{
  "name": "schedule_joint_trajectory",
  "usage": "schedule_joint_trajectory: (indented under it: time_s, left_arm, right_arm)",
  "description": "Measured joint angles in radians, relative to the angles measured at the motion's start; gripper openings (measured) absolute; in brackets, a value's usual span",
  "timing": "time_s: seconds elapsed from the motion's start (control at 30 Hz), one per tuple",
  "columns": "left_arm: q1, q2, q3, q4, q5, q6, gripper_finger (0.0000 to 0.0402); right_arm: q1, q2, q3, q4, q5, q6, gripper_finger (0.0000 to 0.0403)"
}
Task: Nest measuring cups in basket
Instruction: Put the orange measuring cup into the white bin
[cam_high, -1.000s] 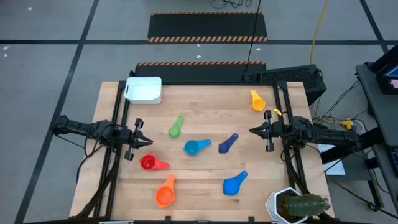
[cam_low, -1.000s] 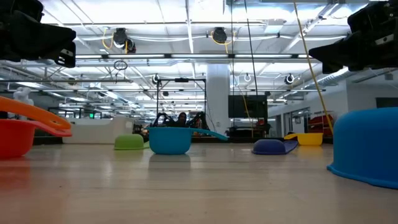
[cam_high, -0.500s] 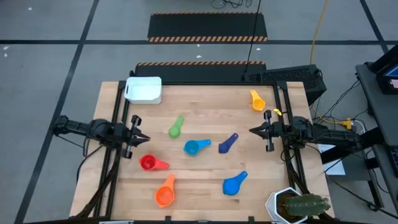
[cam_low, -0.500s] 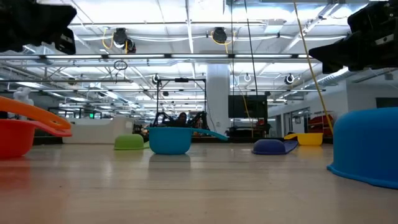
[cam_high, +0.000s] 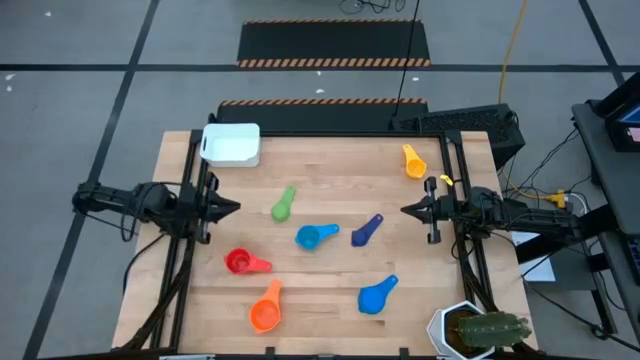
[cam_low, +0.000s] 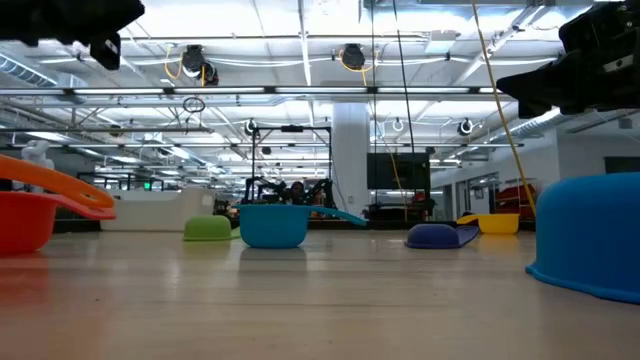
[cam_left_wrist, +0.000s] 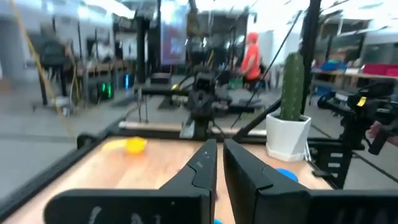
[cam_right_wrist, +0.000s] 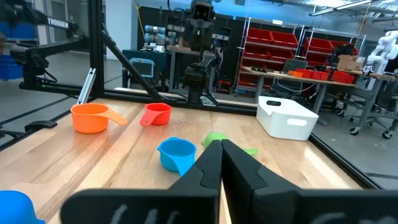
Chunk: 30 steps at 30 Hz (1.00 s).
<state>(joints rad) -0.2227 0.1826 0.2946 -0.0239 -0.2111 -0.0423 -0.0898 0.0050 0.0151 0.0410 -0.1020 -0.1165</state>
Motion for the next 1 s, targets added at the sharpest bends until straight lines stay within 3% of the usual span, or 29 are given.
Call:
schedule_joint_trajectory:
  time_s: [0.2, 0.37, 0.6, 0.83, 1.0]
  left_arm:
    - [0.000, 0.202, 0.229, -0.212, 0.000, -0.093, 0.0039]
    - [-0.004, 0.359, 0.342, -0.294, 0.036, -0.133, 0.0077]
    - [-0.048, 0.536, 0.362, -0.275, 0.057, -0.237, 0.0123]
    - [-0.128, 0.688, 0.362, -0.221, 0.063, -0.396, 0.0127]
    - [-0.212, 0.795, 0.364, -0.101, 0.039, -0.435, 0.0127]
  right_arm:
    - [0.000, 0.000, 0.000, 0.004, -0.001, 0.000, 0.0000]
    - [0.000, 0.000, 0.000, 0.006, -0.003, 0.008, 0.0000]
    - [0.000, 0.000, 0.000, 0.010, -0.004, 0.356, 0.0000]
    - [0.000, 0.000, 0.000, 0.040, -0.003, 0.501, 0.0000]
    - [0.000, 0.000, 0.000, 0.099, 0.007, 0.464, 0.0000]
